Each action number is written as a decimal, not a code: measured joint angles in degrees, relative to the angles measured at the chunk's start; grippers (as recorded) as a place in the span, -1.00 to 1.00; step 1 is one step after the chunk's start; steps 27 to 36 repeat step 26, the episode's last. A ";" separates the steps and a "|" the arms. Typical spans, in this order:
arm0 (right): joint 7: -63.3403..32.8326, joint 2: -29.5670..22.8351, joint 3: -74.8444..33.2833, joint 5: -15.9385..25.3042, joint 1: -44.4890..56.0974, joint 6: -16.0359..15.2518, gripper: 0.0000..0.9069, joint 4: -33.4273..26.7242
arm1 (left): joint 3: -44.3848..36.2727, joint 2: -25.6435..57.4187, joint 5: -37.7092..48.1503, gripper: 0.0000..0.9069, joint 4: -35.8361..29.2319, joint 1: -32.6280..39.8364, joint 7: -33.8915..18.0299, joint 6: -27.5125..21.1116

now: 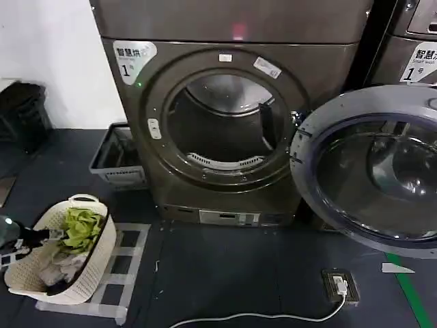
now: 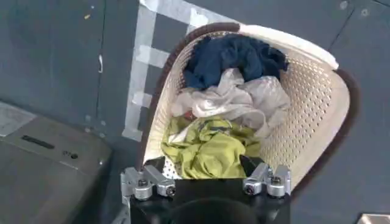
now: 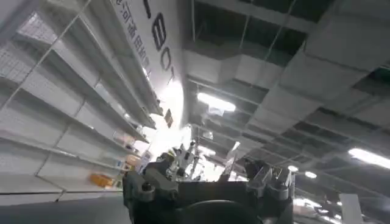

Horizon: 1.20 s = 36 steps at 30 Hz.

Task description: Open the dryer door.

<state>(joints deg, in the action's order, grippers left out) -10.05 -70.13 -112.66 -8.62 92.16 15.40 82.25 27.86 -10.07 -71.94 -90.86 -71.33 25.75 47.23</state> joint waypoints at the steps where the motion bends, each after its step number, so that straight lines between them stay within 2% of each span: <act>1: 0.00 0.00 -0.01 0.00 0.06 0.05 1.00 -0.08 | 0.02 0.00 0.00 1.00 0.09 0.00 0.00 -0.01; 36: 0.53 -0.36 -0.23 0.25 0.33 0.24 1.00 -0.06 | 0.75 -0.47 -1.61 1.00 3.67 -1.33 0.01 -0.04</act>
